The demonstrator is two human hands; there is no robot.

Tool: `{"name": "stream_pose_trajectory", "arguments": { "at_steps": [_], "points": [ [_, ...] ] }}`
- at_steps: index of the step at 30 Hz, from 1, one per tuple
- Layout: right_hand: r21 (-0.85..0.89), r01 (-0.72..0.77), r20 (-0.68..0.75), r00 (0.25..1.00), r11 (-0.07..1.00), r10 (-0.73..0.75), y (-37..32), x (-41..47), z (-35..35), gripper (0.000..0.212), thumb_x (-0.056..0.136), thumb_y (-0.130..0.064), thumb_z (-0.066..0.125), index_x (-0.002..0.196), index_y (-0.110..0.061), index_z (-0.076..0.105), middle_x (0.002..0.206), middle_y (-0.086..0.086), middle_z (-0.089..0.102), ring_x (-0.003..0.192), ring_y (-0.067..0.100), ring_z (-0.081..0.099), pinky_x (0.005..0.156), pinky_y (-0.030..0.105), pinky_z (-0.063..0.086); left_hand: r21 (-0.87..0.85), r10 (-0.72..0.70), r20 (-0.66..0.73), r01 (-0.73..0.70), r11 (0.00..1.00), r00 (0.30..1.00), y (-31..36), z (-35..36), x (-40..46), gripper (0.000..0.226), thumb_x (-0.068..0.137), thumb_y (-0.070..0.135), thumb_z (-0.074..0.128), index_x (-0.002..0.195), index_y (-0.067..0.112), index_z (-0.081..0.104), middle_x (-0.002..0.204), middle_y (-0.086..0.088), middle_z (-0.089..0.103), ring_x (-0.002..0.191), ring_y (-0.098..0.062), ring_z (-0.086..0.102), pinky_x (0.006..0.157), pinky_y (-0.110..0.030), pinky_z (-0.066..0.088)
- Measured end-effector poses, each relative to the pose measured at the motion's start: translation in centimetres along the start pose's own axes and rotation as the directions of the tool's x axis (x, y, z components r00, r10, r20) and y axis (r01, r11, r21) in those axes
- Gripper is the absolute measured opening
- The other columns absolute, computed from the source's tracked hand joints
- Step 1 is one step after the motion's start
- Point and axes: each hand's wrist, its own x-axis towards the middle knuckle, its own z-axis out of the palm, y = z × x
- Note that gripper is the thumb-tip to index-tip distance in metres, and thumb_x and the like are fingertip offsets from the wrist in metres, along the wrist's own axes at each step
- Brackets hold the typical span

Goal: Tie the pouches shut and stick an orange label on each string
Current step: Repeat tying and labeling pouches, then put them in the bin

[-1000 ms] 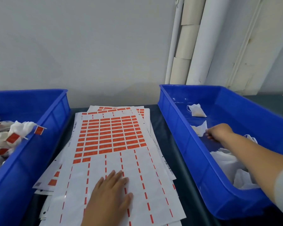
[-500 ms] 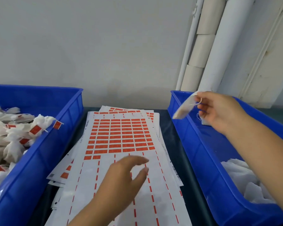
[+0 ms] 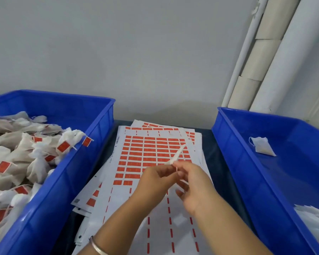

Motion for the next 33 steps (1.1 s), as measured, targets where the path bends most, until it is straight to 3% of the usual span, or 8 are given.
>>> {"name": "stream_pose_trajectory", "arguments": {
  "at_steps": [5,8,12,14,20,25,28,33],
  "points": [
    [-0.15,0.07,-0.059,0.995,0.986,-0.08,2.2,2.3,-0.2,0.003,0.089,-0.026,0.065,0.088,-0.028,0.063,0.103,0.0,0.067,0.095,0.021,0.061,0.075,0.035,0.051,0.03,-0.059,-0.057,0.061,0.998,0.997,-2.8,-0.1,0.5,0.023,0.088,0.031,0.059,0.069,0.038,0.07,0.072,0.03,0.066,0.074,0.008,0.061,0.06,-0.006,0.037],
    [-0.22,0.229,-0.101,0.961,0.948,-0.256,3.3,3.7,-0.9,0.013,0.092,-0.028,0.061,0.082,-0.035,0.067,0.106,-0.006,0.066,0.095,0.016,0.062,0.077,0.031,0.053,0.139,-0.035,-0.077,0.045,0.989,0.996,-3.5,-0.7,0.7,0.019,0.091,0.033,0.055,0.076,0.039,0.064,0.067,0.02,0.065,0.07,-0.002,0.061,0.059,-0.005,0.036],
    [-0.556,0.614,0.099,0.718,0.56,-0.689,5.0,4.5,-2.0,0.041,0.09,-0.024,0.062,0.109,-0.057,0.046,0.127,-0.042,0.025,0.124,-0.004,0.037,0.084,0.005,0.038,0.355,0.061,-0.19,0.011,0.935,0.98,-3.6,-1.7,0.7,0.017,0.09,0.037,0.053,0.076,0.046,0.048,0.073,0.031,0.051,0.071,0.001,0.054,0.052,-0.003,0.032],
    [-0.599,0.699,0.279,0.639,0.39,-0.717,5.5,4.8,-2.1,0.033,0.088,-0.043,0.057,0.112,-0.061,0.045,0.131,-0.052,0.009,0.131,-0.013,0.021,0.097,0.007,0.025,0.411,0.121,-0.166,-0.043,0.911,0.979,-3.6,-1.8,0.6,0.019,0.091,0.038,0.051,0.074,0.045,0.048,0.073,0.032,0.051,0.071,0.002,0.054,0.054,-0.003,0.032],
    [-0.573,0.755,0.384,0.591,0.318,-0.71,5.9,4.0,-1.8,0.023,0.083,-0.059,0.043,0.1,-0.051,0.056,0.134,-0.034,0.029,0.13,-0.014,0.023,0.098,0.007,0.022,0.427,0.227,-0.111,-0.16,0.89,0.968,-3.5,-1.7,-0.4,0.028,0.092,0.032,0.05,0.065,0.038,0.051,0.082,0.035,0.056,0.08,0.012,0.054,0.054,-0.003,0.041],
    [-0.548,0.767,0.303,0.553,0.333,-0.776,6.0,3.7,-2.0,0.017,0.083,-0.042,0.057,0.091,-0.03,0.067,0.128,-0.023,0.038,0.125,0.009,0.041,0.098,0.023,0.036,0.204,0.052,-0.164,-0.018,0.979,0.985,-2.9,-1.6,-0.3,0.035,0.087,0.017,0.057,0.054,0.027,0.061,0.055,0.013,0.061,0.057,0.001,0.057,0.048,-0.003,0.039],
    [-0.57,0.78,0.234,0.454,0.257,-0.86,5.8,3.8,-2.3,0.023,0.08,-0.032,0.065,0.085,-0.012,0.073,0.131,-0.002,0.045,0.124,0.012,0.044,0.096,0.038,0.046,0.046,-0.071,-0.135,0.078,0.996,0.988,-2.4,-1.1,-0.3,0.044,0.086,0.01,0.058,0.046,0.028,0.065,0.051,0.01,0.06,0.053,-0.001,0.057,0.047,-0.004,0.04],
    [-0.599,0.769,0.182,0.401,0.222,-0.898,5.4,4.3,-3.0,0.021,0.076,-0.027,0.069,0.088,-0.01,0.073,0.128,0.0,0.044,0.123,0.001,0.037,0.094,0.021,0.039,-0.166,-0.296,-0.13,0.274,0.947,0.946,-1.7,-0.8,0.0,0.049,0.084,0.002,0.058,0.039,0.022,0.062,0.045,0.008,0.054,0.052,-0.01,0.053,0.049,-0.014,0.045]
  ]
}}
